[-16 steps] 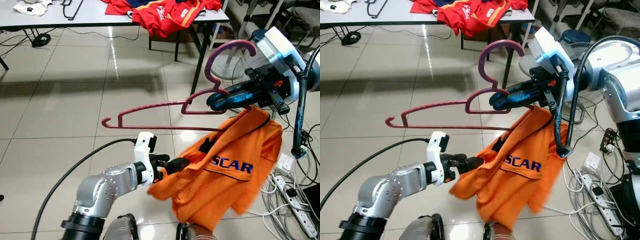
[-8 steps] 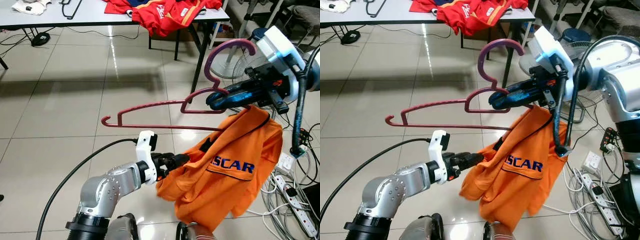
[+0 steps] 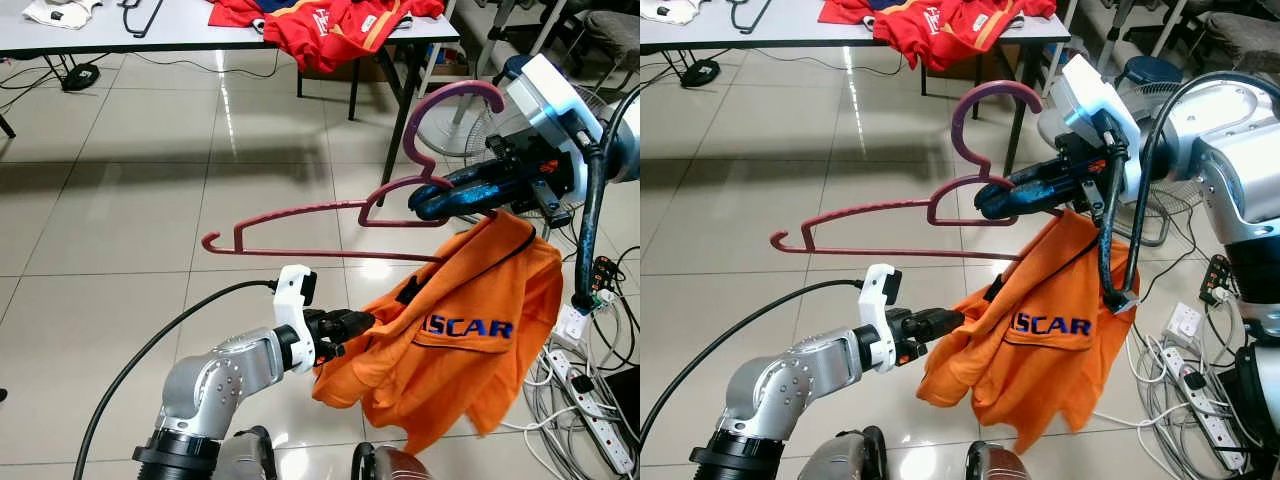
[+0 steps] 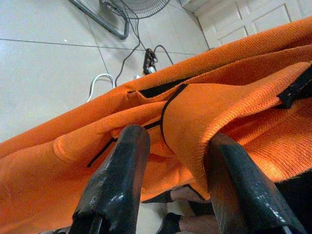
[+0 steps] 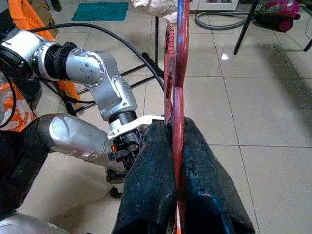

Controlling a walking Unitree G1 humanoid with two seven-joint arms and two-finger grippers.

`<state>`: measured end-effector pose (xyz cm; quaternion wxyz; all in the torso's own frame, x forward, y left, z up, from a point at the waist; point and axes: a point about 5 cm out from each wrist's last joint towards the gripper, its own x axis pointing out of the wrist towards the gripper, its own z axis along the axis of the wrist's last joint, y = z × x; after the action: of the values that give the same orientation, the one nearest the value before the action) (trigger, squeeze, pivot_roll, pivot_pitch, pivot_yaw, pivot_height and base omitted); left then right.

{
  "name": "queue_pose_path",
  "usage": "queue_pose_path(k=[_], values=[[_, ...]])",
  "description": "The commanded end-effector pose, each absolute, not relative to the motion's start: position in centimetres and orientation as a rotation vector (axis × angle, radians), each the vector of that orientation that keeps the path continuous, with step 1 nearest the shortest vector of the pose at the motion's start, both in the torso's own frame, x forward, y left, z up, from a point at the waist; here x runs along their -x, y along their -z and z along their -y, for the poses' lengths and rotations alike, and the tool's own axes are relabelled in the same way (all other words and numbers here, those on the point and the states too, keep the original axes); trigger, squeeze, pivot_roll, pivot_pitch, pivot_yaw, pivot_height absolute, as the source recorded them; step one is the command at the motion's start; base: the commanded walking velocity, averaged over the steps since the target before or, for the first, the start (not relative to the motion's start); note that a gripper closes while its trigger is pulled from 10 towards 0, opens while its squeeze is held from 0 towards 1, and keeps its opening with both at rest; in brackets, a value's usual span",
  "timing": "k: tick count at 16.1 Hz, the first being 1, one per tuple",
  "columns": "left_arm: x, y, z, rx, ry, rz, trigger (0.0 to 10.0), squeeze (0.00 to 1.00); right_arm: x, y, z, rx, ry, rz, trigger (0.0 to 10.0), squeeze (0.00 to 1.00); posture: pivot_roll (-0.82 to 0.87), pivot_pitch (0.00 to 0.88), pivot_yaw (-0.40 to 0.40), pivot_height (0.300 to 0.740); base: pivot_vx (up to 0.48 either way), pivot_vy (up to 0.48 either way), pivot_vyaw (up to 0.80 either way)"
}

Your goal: Hang hanger

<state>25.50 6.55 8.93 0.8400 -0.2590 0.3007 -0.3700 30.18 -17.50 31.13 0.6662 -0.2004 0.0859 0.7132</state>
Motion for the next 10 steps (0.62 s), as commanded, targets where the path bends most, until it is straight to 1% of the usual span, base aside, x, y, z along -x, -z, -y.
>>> queue_pose_path(k=[1,7,9,10], values=[[-25.7,-9.1,-6.5,0.538,0.766,-0.623,0.0,0.0,-30.0,-32.7,17.6,0.491,-1.602,-0.129,0.0,0.0,-0.1,0.169,-0.027,0.74,0.0,0.0,0.0],[-26.3,-9.3,-7.1,0.551,0.731,-0.605,0.0,0.0,-30.1,-33.0,17.6,0.497,-1.597,-0.119,0.0,0.0,-0.1,0.159,-0.026,0.74,0.0,0.0,0.0],[-26.5,-9.2,-7.7,0.539,0.712,-0.599,0.0,0.0,-30.1,-33.1,17.6,0.502,-1.594,-0.114,0.0,0.0,-0.1,0.155,-0.027,0.74,0.0,0.0,0.0],[-26.9,-9.2,-8.8,0.519,0.679,-0.589,0.0,0.0,-30.1,-33.1,17.7,0.508,-1.588,-0.111,0.0,0.0,-0.1,0.151,-0.029,0.74,0.0,0.0,0.0]])
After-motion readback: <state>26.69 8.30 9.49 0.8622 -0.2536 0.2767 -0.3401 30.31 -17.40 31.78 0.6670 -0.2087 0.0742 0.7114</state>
